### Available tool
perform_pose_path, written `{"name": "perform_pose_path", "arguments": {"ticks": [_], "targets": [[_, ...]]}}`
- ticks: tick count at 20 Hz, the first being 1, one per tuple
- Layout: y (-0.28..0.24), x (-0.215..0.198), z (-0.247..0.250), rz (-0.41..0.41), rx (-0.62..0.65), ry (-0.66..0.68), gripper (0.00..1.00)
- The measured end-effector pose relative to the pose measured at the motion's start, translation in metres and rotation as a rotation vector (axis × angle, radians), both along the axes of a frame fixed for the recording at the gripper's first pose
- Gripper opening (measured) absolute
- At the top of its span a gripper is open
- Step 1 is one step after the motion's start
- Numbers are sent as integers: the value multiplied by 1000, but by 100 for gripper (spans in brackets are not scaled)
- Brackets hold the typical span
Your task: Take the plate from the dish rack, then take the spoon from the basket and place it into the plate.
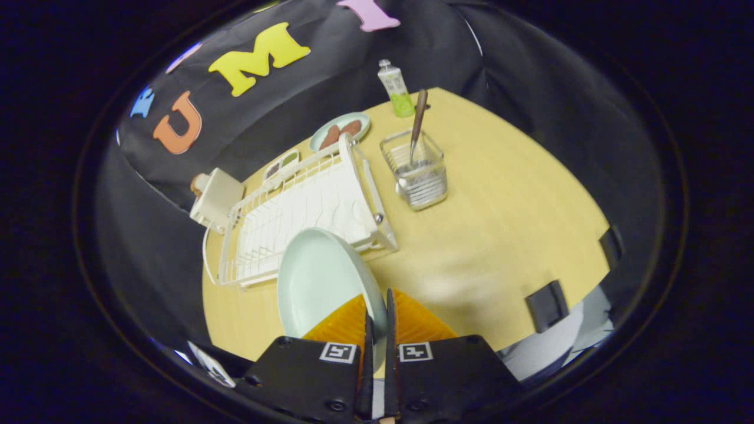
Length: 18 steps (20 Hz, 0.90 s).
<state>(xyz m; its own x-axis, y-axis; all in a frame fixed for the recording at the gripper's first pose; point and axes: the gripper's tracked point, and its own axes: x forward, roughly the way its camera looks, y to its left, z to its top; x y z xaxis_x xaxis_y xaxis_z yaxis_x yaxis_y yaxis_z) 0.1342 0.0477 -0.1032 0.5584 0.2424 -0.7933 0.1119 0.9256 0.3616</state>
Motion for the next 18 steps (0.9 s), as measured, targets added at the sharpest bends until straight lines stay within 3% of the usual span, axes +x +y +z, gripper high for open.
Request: {"name": "perform_pose_path", "arguments": {"ticks": [4,7,13,18], "targets": [[-17,12,-46,-5,-3,1,13],[-11,11,-65,35,63,20,13],[-18,4,-85,67,38,14,14],[-29,9,-79,69,51,-78,13]]}}
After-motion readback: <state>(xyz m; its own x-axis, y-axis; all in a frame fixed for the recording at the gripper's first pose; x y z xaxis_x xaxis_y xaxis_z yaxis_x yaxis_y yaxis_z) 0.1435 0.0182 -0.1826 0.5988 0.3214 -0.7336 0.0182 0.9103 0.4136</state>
